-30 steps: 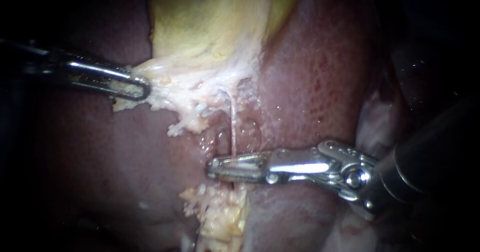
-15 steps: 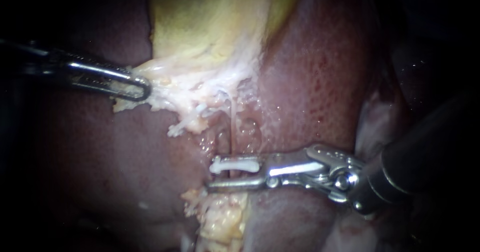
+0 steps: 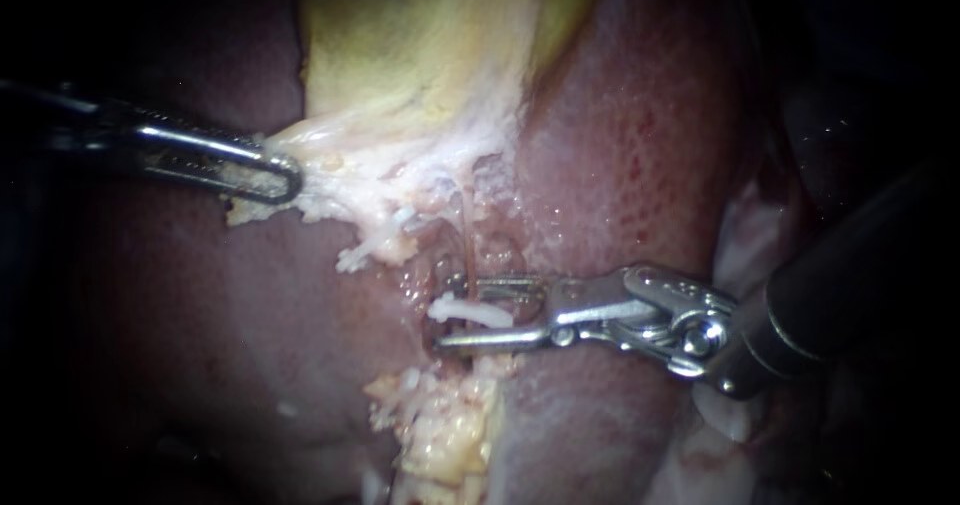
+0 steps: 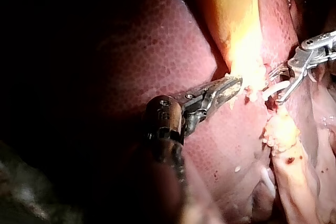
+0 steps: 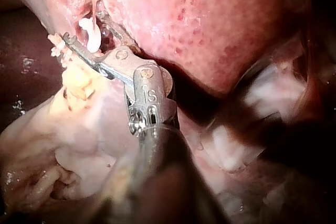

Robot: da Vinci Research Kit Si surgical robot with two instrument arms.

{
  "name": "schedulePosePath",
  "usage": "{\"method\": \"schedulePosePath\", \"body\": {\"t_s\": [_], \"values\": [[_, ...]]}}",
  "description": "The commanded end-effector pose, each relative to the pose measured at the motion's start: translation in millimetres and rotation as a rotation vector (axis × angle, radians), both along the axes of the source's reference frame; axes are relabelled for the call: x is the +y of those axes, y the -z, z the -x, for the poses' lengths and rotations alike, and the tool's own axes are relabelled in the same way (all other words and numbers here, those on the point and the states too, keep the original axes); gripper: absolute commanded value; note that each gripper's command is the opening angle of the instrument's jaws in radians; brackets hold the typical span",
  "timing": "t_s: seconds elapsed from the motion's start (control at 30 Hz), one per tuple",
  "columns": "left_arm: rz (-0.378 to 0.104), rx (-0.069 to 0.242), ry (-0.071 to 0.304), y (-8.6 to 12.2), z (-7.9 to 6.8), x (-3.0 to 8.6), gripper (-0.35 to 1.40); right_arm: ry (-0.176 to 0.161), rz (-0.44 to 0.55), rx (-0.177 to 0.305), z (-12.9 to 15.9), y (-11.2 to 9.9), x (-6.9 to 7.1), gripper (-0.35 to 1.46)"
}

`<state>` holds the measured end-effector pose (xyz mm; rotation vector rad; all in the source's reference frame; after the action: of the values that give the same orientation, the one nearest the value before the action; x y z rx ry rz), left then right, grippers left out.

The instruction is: Going back first clip right tube

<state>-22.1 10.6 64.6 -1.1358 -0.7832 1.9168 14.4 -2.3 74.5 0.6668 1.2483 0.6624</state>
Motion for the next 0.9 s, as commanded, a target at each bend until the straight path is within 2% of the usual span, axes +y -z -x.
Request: {"method": "schedulePosePath", "body": {"t_s": [0.03, 0.1, 0.17, 0.23, 0.3, 0.47, 0.57, 0.77, 0.9], "values": [[0.0, 0.0, 0.0, 0.0, 0.0, 0.0, -0.35, -0.001, 0.013, -0.001, 0.2, 0.2, 0.0, 0.47], [0.0, 0.0, 0.0, 0.1, -0.1, 0.0, -0.35, 0.009, 0.071, 0.0, 0.5, 0.5, 0.0, 0.48], [0.0, 0.0, 0.0, 0.1, -0.1, 0.0, -0.35, 0.023, 0.201, -0.003, 1.1, 1.0, -0.1, 0.5], [0.0, 0.0, 0.0, 0.1, -0.2, -0.1, -0.35, 0.045, 0.272, 0.005, 2.1, 1.7, 0.0, 0.5], [0.0, 0.0, -0.001, 0.1, -0.2, -0.1, -0.35, 0.077, 0.352, 0.002, 3.4, 2.8, 0.4, 0.5], [0.0, 0.0, -0.001, 0.1, -0.2, -0.1, -0.35, 0.163, 0.474, -0.038, 6.7, 5.8, 2.3, 0.5], [0.0, 0.0, -0.001, 0.1, -0.2, -0.1, -0.35, 0.192, 0.51, -0.046, 8.5, 7.4, 3.2, 0.5], [0.0, 0.0, -0.001, 0.1, -0.2, -0.1, -0.35, 0.213, 0.543, -0.031, 11.0, 9.5, 4.0, 0.5], [0.0, 0.0, -0.001, 0.1, -0.2, -0.1, -0.35, 0.236, 0.554, -0.043, 11.7, 10.5, 4.5, 0.5]]}}
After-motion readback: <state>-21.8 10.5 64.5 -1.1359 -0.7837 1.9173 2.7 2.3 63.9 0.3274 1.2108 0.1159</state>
